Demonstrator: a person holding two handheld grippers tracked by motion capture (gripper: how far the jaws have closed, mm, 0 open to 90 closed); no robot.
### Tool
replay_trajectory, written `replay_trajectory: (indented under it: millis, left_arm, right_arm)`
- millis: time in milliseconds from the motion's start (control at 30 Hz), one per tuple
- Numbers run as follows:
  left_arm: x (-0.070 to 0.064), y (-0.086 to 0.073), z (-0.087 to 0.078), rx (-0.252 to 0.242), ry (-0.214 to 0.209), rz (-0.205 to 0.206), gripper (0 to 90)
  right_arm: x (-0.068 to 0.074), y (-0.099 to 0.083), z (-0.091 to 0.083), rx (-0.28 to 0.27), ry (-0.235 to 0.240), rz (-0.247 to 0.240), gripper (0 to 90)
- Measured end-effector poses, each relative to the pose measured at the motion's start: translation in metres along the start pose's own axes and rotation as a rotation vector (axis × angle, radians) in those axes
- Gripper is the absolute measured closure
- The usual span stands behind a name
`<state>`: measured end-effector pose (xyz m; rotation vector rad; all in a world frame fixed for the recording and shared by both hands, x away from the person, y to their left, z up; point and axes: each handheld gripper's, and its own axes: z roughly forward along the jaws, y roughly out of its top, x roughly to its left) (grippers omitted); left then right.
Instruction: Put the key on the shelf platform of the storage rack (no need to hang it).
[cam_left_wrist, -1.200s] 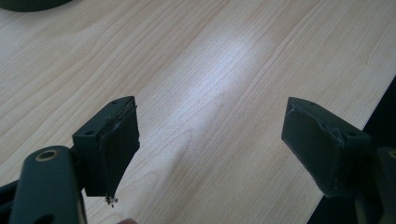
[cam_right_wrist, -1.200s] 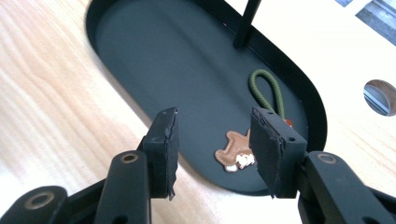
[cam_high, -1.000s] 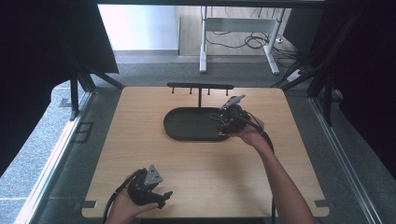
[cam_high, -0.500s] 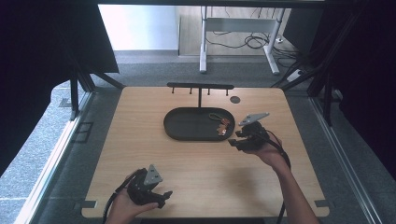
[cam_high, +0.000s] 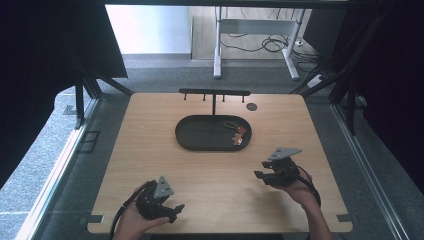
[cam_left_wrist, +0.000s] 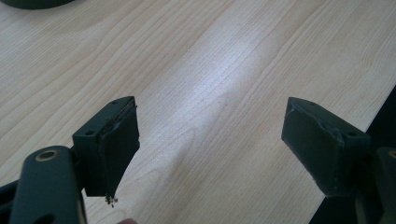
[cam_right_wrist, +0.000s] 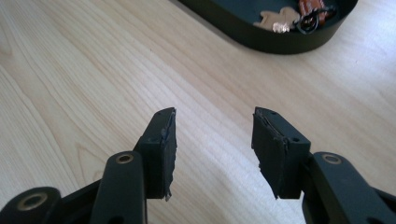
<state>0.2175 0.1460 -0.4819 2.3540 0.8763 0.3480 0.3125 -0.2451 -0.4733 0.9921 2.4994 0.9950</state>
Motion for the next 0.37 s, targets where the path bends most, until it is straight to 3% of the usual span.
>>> replay_trajectory:
  millis: [100,267,367]
  left_arm:
    - [-0.0005,0.0003,-0.0003,0.0,-0.001,0.003,19.5]
    - [0.0013,0.0003,-0.003,-0.011,-0.003,-0.007,19.5]
    - [0.0044,-0.0002,-0.0043,-0.017,-0.001,-0.02,19.5]
  right_arm:
    - [0.001,-0.0033,0.0013,0.027,-0.014,-0.01,48.8]
    - [0.0001,-0.0045,-0.0046,-0.011,-0.034,0.018,42.9]
    - [-0.0059,-0.0114,-0.0052,-0.019,-0.063,0.061,38.5]
